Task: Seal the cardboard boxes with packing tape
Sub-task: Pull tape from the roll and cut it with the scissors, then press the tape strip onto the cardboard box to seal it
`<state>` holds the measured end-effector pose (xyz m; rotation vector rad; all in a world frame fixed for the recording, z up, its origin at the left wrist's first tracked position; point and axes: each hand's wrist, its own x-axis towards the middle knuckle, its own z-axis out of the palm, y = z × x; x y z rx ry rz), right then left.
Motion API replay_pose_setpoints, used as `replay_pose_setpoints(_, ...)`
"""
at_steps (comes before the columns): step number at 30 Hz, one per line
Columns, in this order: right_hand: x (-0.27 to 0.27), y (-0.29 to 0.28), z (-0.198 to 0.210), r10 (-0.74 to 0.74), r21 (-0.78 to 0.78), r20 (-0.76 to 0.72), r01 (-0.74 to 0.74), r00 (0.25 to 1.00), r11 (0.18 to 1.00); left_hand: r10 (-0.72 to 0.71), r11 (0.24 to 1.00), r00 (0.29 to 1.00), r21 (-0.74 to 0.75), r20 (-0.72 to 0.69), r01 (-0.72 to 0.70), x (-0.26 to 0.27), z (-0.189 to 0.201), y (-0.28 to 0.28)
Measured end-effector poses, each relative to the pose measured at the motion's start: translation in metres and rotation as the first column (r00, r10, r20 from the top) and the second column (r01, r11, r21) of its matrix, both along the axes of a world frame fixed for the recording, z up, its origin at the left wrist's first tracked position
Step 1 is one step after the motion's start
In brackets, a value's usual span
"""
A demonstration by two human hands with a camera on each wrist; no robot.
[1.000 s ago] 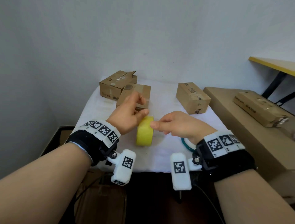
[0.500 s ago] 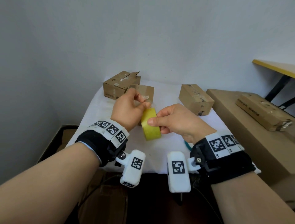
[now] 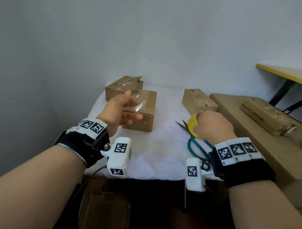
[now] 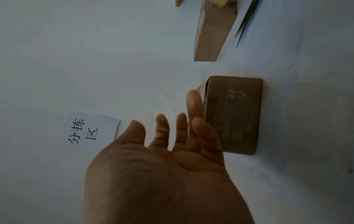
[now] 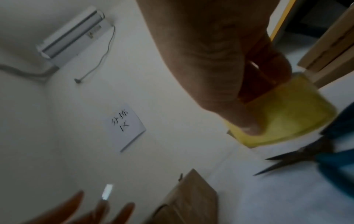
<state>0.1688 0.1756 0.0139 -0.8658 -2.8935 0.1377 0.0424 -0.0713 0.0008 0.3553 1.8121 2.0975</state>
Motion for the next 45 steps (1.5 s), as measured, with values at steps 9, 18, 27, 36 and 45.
replay_pose_setpoints(9, -0.004, -0.022, 0.013, 0.115, -0.276, -0.338, -0.215, 0.934, 0.937, -0.171, 0.979, 0.981, -0.124, -0.094, 0.159, 0.006, 0.000, 0.007)
replay_pose_setpoints(18, -0.019, -0.057, -0.001, 0.100, -0.710, -0.358, -0.340, 0.928, 0.616, -0.260, 0.934, 0.936, -0.308, -0.239, 0.181, 0.017, -0.001, 0.014)
replay_pose_setpoints(27, -0.022, -0.054, 0.003, 0.043, -0.728, -0.372, -0.320, 0.927, 0.606, -0.189, 0.913, 0.843, -0.405, -0.504, -0.037, 0.000, 0.004, 0.015)
replay_pose_setpoints(36, -0.023, -0.028, -0.001, -0.194, -0.802, -0.482, -0.341, 0.855, 0.490, -0.144, 0.862, 0.799, -0.471, -0.585, -0.189, -0.042, -0.010, 0.002)
replay_pose_setpoints(45, -0.029, -0.032, -0.011, -0.173, -0.850, -0.443, -0.350, 0.880, 0.394, -0.463, 0.600, 0.691, -0.770, -0.555, -0.217, -0.038, -0.030, 0.026)
